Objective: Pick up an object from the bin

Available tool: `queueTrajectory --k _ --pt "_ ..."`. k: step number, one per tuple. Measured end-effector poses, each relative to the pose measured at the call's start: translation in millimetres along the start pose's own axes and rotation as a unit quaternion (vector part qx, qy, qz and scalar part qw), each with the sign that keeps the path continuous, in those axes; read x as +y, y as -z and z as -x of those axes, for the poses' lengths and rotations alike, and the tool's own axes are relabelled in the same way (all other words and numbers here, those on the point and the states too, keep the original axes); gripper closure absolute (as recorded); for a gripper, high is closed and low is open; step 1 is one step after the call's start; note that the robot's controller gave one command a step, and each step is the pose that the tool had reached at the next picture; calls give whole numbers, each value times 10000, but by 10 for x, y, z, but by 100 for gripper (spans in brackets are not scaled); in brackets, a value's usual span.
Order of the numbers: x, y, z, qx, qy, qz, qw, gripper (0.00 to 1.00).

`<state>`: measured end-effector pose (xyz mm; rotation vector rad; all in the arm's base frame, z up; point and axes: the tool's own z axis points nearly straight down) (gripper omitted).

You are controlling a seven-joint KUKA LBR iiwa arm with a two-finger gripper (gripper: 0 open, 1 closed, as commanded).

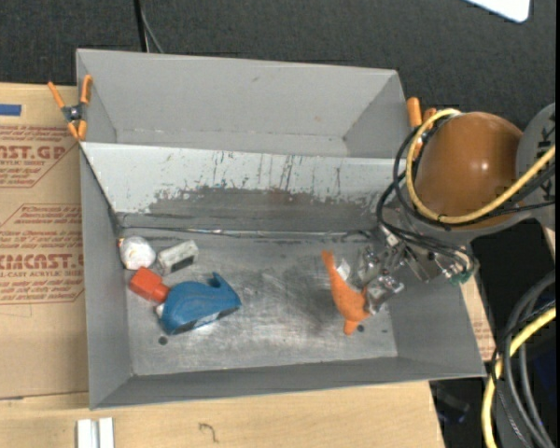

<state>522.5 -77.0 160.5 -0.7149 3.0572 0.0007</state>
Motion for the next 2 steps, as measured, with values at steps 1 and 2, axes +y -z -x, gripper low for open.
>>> queueTrajectory --k 1,2 --pt "3 -1 1 0 5 3 10000 100" --pt "73 1170 -22 -8 551 -1 9985 100"
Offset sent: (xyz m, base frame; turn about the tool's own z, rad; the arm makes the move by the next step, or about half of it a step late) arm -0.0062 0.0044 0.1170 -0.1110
